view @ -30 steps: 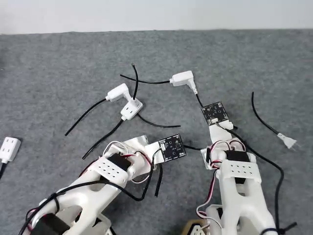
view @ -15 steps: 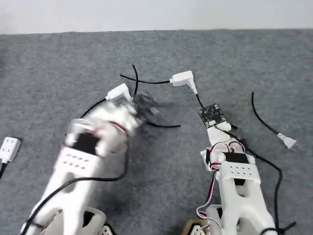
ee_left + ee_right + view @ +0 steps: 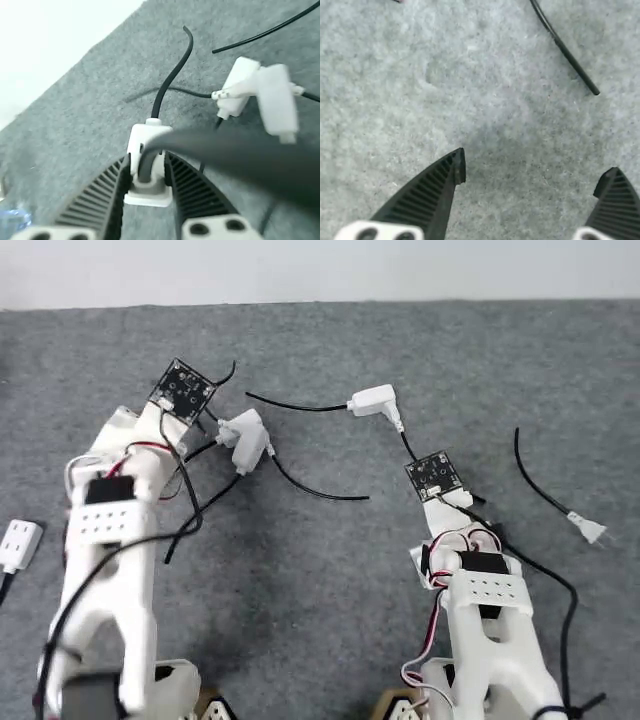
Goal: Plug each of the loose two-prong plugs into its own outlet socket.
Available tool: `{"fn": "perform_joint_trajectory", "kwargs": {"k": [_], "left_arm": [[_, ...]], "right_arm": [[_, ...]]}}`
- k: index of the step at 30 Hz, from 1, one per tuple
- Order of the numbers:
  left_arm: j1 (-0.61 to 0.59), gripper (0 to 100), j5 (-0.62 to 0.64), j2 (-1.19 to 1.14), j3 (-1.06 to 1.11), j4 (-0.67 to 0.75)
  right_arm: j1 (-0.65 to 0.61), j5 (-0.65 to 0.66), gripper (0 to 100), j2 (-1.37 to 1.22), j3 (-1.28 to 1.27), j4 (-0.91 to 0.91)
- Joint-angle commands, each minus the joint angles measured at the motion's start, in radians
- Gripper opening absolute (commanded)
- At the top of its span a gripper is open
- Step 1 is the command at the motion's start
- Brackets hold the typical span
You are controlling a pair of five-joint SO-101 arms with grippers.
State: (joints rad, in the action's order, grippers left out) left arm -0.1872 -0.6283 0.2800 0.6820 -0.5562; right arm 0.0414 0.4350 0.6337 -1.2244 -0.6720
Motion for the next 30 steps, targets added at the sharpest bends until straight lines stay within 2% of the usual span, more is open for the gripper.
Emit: {"fn": "perform_joint_trajectory", "kwargs": {"k": [1, 4, 8, 13, 19, 24, 28, 30], "left_arm": [[-0.008, 1, -0.003, -0.167, -0.107, 0.120], [-0.006, 1, -0.003, -0.279, -0.206, 0.058], [-0.009, 4, -0.002, -0.311, -0.312, -0.081], [-0.023, 32, 0.138, -0.308, -0.332, -0.106], [-0.066, 32, 0.112, -0.242, -0.340, -0.110], [-0.221, 32, 0.025, -0.118, -0.371, -0.110], [-0.433, 32, -0.034, -0.034, -0.410, -0.112], [-0.542, 32, -0.109, -0.002, -0.404, -0.120]], "right_arm": [[0.001, 0.011, 39.8, 0.008, 0.008, 0.021], [-0.001, 0.011, 39.8, 0.008, 0.008, 0.022], [-0.005, 0.011, 39.8, 0.008, 0.008, 0.024], [-0.005, 0.011, 39.8, 0.008, 0.008, 0.024], [-0.007, 0.012, 39.8, 0.008, -0.003, 0.041], [-0.007, 0.012, 39.8, 0.008, -0.003, 0.042], [-0.007, 0.012, 39.8, 0.008, -0.003, 0.042], [-0.007, 0.012, 39.8, 0.008, -0.005, 0.042]]}}
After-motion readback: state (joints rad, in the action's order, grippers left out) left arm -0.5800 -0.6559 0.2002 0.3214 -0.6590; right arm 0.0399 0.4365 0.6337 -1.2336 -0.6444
